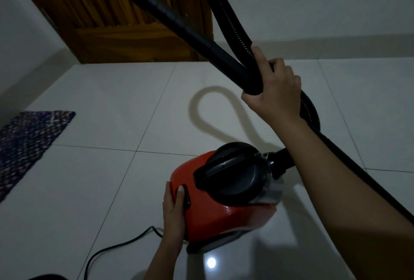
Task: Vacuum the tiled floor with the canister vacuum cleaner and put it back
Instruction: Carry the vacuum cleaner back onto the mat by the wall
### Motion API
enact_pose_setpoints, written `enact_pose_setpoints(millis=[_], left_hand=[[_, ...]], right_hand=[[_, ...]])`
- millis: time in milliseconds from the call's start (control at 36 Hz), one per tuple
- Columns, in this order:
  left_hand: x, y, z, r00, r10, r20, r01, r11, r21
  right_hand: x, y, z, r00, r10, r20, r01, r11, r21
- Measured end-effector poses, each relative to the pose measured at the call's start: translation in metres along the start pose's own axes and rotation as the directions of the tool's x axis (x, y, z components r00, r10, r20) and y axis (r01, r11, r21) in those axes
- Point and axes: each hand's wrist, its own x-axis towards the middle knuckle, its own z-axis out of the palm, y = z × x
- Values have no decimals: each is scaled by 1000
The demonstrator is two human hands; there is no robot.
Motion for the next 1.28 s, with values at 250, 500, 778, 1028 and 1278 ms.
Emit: enact_pose_setpoints(millis=[250,500,778,1028,1278], left_hand=[[-1,4,-1,1000,-10,20,10,1000,-27],[-2,41,-13,987,105,-121,-98,994,56],[-19,115,35,821,401,407,-541,775,328],[-14,123,39,628,310,714,-772,363,521],[-12,142,39,617,177,767,-763,372,528]], right_hand=[[0,1,0,1000,-2,-4,2,1000,-3],[2,8,-6,1000,13,1,-13,1000,24],[4,13,-11,1000,29,3,-30,999,42],[4,21,-17,999,28,-16,-27,999,43],[6,22,-22,999,45,-14,-44,995,84]])
